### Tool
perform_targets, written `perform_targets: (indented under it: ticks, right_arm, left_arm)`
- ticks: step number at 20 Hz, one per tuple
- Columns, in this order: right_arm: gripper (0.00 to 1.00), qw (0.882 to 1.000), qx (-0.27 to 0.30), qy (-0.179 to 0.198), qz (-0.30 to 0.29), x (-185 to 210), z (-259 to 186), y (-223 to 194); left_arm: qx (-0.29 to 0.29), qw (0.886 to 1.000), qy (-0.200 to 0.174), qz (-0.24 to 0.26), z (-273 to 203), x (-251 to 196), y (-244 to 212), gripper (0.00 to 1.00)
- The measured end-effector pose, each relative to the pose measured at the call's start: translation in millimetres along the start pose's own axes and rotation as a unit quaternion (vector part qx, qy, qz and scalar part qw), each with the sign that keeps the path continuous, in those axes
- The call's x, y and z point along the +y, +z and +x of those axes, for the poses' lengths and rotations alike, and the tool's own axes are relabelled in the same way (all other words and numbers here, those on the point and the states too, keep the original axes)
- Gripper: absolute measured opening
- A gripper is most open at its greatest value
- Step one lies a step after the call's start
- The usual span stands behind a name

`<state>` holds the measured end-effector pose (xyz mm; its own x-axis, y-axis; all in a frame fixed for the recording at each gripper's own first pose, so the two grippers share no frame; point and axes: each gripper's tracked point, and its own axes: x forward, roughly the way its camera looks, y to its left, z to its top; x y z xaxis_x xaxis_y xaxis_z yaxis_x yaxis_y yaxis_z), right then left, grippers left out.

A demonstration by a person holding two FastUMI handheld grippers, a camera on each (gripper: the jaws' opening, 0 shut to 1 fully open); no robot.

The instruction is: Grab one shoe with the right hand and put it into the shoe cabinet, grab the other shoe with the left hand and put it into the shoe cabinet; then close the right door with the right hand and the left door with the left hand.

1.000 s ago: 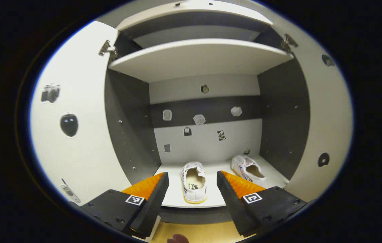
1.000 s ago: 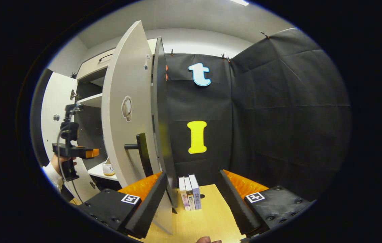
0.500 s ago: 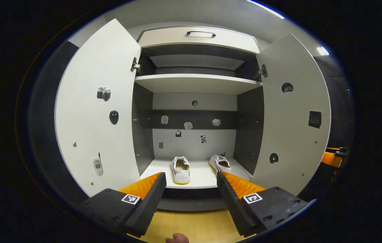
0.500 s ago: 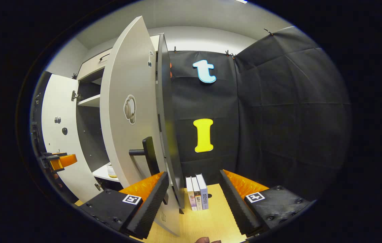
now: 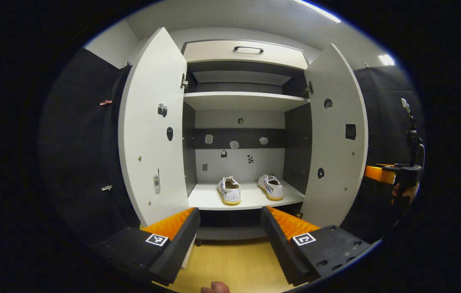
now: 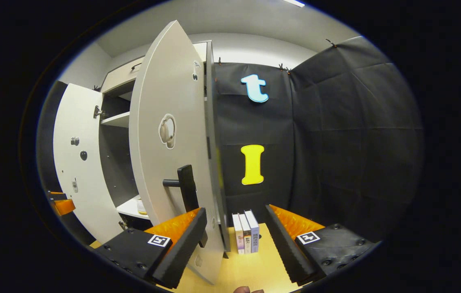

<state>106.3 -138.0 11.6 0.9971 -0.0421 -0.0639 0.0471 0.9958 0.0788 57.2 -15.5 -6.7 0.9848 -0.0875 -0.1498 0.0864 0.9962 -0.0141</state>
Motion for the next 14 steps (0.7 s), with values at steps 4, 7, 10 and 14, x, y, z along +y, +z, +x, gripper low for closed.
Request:
perform_targets:
  ticks: [4, 7, 10, 14]
  right_arm:
    - [0.96, 0.999, 0.002, 0.046, 0.023, 65.3, 9.2, -10.9]
    - [0.97, 0.993, 0.02, 0.108, 0.037, 129.9, 21.4, -27.7]
    - [0.98, 0.988, 0.039, 0.145, 0.021, 177.1, 31.7, -42.7]
    - [0.98, 0.981, 0.008, 0.194, 0.012, 225.7, 19.2, -21.5]
  left_arm:
    - [0.002, 1.0, 0.022, 0.004, -15.4, 25.3, -2.1, 0.95]
    - [-0.001, 0.999, 0.039, 0.002, -24.2, 43.3, -1.8, 0.95]
    - [0.004, 0.998, 0.067, -0.003, -32.5, 64.6, -10.4, 0.95]
    - [0.011, 0.994, 0.102, -0.034, -53.2, 101.6, -21.6, 0.95]
